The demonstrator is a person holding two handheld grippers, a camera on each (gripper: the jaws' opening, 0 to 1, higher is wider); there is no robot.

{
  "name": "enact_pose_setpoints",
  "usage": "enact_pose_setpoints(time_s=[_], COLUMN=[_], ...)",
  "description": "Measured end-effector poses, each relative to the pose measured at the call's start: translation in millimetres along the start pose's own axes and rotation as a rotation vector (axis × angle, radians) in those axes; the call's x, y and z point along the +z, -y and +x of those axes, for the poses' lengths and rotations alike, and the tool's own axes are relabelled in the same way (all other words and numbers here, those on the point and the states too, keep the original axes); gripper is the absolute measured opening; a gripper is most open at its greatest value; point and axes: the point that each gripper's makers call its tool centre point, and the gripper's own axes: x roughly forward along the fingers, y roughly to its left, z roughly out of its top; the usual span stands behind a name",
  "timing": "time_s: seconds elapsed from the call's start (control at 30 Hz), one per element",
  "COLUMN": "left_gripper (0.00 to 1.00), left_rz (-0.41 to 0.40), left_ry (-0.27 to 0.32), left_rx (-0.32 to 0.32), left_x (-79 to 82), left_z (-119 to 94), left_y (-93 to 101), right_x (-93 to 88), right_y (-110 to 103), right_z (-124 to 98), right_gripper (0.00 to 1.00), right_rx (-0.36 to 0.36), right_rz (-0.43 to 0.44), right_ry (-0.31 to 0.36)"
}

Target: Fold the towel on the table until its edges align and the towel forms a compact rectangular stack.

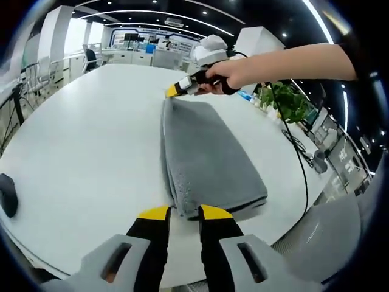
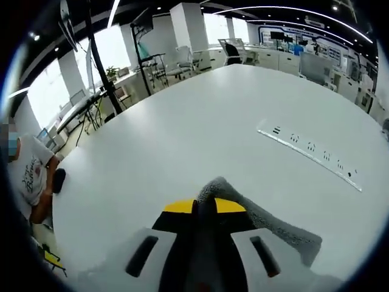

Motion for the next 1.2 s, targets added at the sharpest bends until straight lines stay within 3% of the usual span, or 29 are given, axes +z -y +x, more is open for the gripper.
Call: enact_pose_setpoints(time_s=[0.33, 0.4, 0.47, 0.7, 0.87, 0.97, 1.2], left_gripper=[0.27, 0.3, 0.32, 0.34, 0.35, 0.37, 0.47], left_rz=[0.026, 0.044, 0.052, 0.1, 0.115, 0.132, 0.181], left_ry=[0.021, 0.014, 0.006, 0.003, 0.016, 0.019, 0.037], left_rx=[-0.003, 0.011, 0.019, 0.008, -0.009, -0.023, -0.059], left_x=[17.8, 17.9, 20.0, 35.0, 52.7, 61.6, 81.3], left_z=[6, 8, 10, 22, 28, 34, 46], left_y=[-1.5, -5.8, -10.0, -20.3, -19.2, -21.2, -16.2], right_x=[-5.2, -6.2, -9.6, -29.1, -45.4, -55.9, -66.9], right_y=[6, 22, 21, 26, 40, 39, 43], right_z=[-25, -22, -27, -54, -57, -73, -87], right_gripper=[0.18, 0.2, 0.22, 0.23, 0.24, 0.24, 0.3], right_rx=[-0.011, -0.061, -0.057, -0.063, -0.071, -0.078, -0.082], right_rz=[0.003, -0.051, -0.07, -0.008, 0.019, 0.04, 0.102], right_ry=[-0.005, -0.022, -0.019, -0.007, -0.018, -0.023, 0.001])
